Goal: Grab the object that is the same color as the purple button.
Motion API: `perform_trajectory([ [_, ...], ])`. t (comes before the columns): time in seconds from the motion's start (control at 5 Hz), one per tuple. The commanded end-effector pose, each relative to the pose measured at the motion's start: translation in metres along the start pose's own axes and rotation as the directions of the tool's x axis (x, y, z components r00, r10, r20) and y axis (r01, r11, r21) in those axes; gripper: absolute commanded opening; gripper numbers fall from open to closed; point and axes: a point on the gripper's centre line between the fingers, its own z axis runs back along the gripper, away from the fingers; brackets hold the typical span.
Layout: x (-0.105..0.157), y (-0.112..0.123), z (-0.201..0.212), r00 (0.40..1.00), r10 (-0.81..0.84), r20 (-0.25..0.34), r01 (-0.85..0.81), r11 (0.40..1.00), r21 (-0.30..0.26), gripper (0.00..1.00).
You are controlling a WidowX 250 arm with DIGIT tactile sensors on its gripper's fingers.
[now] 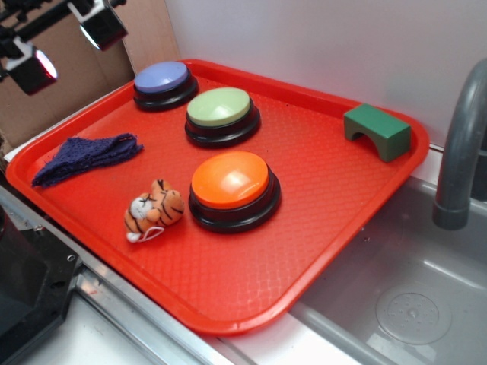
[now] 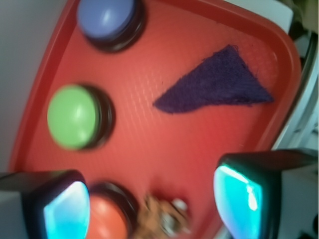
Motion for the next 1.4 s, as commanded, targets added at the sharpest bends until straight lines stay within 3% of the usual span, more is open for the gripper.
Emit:
perform_trajectory([
  [0.0, 0.029, 0.021, -0.049, 0.875, 0.470, 0.120, -0.479, 0.875, 0.066, 1.00],
  [0.2, 0.028, 0.030, -0.072, 0.804, 0.569, 0.173, -0.590, 0.799, 0.117, 1.00],
  [0.4, 0.030, 0.041, -0.093, 0.756, 0.629, 0.182, -0.654, 0.738, 0.167, 1.00],
  [0.6, 0.030, 0.046, -0.103, 0.759, 0.624, 0.183, -0.650, 0.741, 0.169, 1.00],
  [0.8, 0.029, 0.049, -0.106, 0.748, 0.642, 0.168, -0.662, 0.740, 0.117, 1.00],
  [1.0, 0.027, 0.048, -0.102, 0.774, 0.609, 0.172, -0.629, 0.772, 0.095, 0.00],
  [1.2, 0.028, 0.046, -0.104, 0.786, 0.593, 0.174, -0.614, 0.782, 0.108, 0.00],
])
